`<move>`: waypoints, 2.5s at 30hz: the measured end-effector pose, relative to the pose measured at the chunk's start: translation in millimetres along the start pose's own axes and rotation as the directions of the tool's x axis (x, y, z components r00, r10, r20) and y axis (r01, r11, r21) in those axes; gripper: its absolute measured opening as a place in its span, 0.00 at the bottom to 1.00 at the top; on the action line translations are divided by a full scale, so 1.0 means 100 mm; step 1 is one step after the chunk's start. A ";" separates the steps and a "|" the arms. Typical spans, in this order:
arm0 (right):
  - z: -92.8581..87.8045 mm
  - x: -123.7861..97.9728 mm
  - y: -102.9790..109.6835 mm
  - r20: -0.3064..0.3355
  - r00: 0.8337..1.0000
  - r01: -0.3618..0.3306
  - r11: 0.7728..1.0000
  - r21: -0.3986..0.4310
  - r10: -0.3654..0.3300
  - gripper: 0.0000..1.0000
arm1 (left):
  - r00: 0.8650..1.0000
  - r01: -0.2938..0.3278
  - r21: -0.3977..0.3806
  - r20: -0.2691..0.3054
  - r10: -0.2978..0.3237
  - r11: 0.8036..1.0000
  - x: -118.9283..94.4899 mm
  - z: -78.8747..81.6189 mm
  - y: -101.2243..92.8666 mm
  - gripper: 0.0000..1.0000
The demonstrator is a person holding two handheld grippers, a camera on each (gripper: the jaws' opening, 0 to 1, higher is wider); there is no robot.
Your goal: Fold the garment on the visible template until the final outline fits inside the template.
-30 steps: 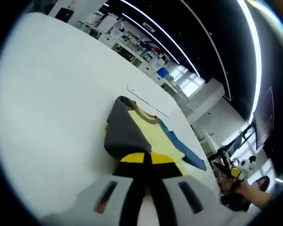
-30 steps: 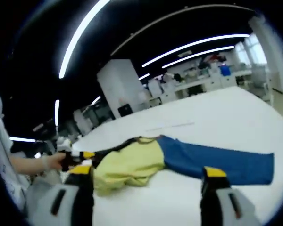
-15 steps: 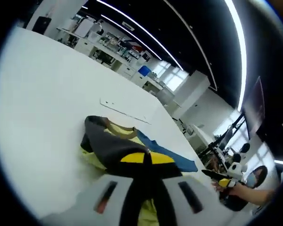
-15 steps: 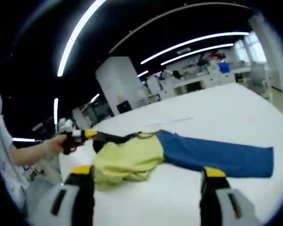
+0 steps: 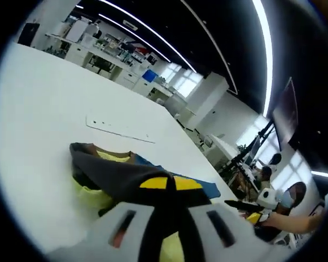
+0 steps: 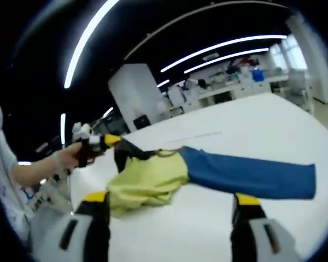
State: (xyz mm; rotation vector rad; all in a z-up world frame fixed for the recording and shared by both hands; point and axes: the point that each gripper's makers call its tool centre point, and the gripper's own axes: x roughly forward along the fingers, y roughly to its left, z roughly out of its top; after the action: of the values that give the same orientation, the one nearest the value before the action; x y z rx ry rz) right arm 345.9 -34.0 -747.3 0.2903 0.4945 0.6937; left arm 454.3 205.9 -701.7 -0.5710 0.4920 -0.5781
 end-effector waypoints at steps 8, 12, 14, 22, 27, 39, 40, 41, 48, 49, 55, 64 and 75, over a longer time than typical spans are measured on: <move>-0.04 -0.06 0.03 0.013 1.000 0.008 1.000 0.020 -0.008 0.92 | 0.995 0.007 0.010 -0.102 -0.006 1.000 0.28 -0.38 0.11 0.00; -0.07 -0.09 0.01 0.015 1.000 0.018 0.999 0.031 -0.018 0.92 | 0.992 0.019 0.018 -0.123 -0.017 1.000 0.34 -0.45 0.06 0.00; -0.08 -0.11 0.01 0.014 1.000 0.022 0.999 0.034 -0.022 0.92 | 0.991 0.015 0.037 -0.130 -0.010 0.999 0.33 -0.49 0.04 0.00; -0.15 -0.12 0.01 0.010 0.999 0.030 0.998 0.049 -0.030 0.92 | 0.991 0.031 0.087 -0.130 -0.020 0.996 0.29 -0.50 0.03 0.00; -0.16 -0.12 0.00 0.009 1.000 0.023 0.998 0.054 -0.024 0.92 | 0.993 0.061 0.086 -0.102 -0.052 0.994 0.23 -0.46 -0.06 0.10; -0.17 -0.06 0.04 0.005 1.000 0.009 0.999 0.051 -0.009 0.92 | 0.997 0.006 0.093 -0.072 0.000 0.996 -0.06 -0.39 0.12 0.34; -0.17 -0.06 0.04 0.006 1.000 0.008 0.999 0.050 -0.009 0.92 | 0.997 -0.015 0.085 -0.073 0.021 0.996 -0.09 -0.39 0.19 0.35; -0.17 -0.06 0.04 0.005 1.000 0.007 0.999 0.051 -0.008 0.92 | 0.997 -0.025 0.084 -0.072 0.032 0.996 -0.11 -0.40 0.23 0.36; -0.18 -0.07 0.01 0.003 1.000 0.008 0.999 0.051 -0.008 0.92 | 0.989 -0.110 0.042 -0.095 0.113 0.993 -0.25 -0.54 0.60 0.42; -0.19 -0.07 0.02 0.003 1.000 0.008 0.999 0.052 -0.009 0.92 | 0.987 -0.124 0.031 -0.103 0.127 0.992 -0.26 -0.58 0.64 0.43; -0.21 -0.09 0.03 0.000 1.000 0.014 0.998 0.054 -0.014 0.92 | 0.981 -0.159 -0.016 -0.112 0.156 0.987 -0.29 -0.70 0.70 0.46; -0.23 -0.11 0.03 0.000 1.000 0.021 0.998 0.063 -0.021 0.91 | 0.971 -0.185 -0.127 -0.174 0.161 0.975 -0.25 -0.94 0.81 0.54; -0.25 -0.12 0.06 0.000 1.000 0.025 0.997 0.068 -0.025 0.91 | 0.971 -0.199 -0.256 -0.183 0.155 0.946 -0.30 -1.13 0.83 0.30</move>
State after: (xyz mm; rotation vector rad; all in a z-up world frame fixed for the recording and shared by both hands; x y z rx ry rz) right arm 321.4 -35.3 -762.1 0.3482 0.5205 0.6529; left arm 397.7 241.2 -828.7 -0.7373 0.7757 -0.3864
